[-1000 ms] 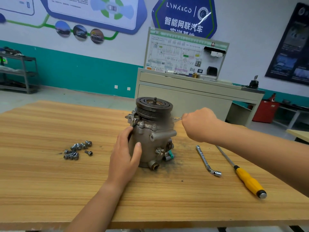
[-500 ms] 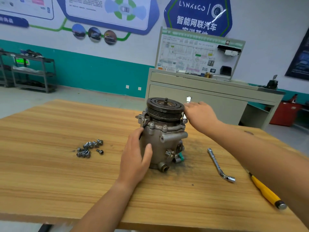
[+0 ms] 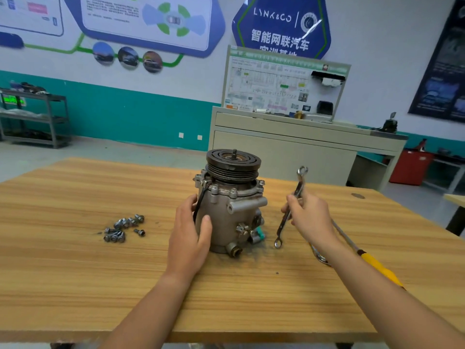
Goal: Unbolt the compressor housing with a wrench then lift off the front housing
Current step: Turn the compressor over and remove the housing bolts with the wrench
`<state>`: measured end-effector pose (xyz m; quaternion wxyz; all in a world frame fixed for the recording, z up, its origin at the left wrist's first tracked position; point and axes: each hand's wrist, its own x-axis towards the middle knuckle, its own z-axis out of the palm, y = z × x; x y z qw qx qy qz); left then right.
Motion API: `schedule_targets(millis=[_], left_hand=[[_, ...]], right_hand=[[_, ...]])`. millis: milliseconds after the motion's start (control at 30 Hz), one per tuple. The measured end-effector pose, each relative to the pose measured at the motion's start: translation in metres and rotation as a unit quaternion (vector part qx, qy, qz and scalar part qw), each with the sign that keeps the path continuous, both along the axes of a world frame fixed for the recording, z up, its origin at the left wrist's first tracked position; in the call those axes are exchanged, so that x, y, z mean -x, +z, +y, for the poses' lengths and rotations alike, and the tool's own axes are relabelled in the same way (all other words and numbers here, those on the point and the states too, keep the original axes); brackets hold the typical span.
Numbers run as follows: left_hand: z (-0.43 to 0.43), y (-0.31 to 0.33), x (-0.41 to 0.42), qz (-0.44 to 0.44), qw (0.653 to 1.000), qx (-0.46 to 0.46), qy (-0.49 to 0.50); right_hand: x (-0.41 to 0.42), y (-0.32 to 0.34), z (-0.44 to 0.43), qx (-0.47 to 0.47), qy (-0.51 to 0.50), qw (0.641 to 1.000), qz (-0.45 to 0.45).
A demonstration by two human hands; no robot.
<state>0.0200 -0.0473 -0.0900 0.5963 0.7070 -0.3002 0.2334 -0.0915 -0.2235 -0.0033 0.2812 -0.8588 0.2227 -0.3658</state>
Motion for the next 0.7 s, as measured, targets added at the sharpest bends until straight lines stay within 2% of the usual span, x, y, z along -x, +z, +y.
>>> schedule_targets(millis=[133,267,433,600,700], left_hand=[[0.002,0.002,0.001,-0.008,1.0,-0.003,0.007],[0.002,0.003,0.001,-0.011,1.0,-0.005,0.011],[-0.002,-0.001,0.002,0.016,1.0,0.009,0.014],[-0.002,-0.002,0.001,0.021,1.0,0.001,0.011],[-0.002,-0.002,-0.001,0.029,1.0,-0.001,0.003]], right_hand=[[-0.005,-0.024,0.0,0.021,-0.006,1.0,0.02],[-0.009,-0.032,-0.003,-0.029,-0.006,1.0,-0.012],[-0.01,-0.07,0.006,-0.078,0.067,0.991,0.08],[-0.004,-0.055,0.013,-0.098,0.075,0.992,-0.02],[0.007,-0.03,0.008,-0.093,0.079,0.993,-0.011]])
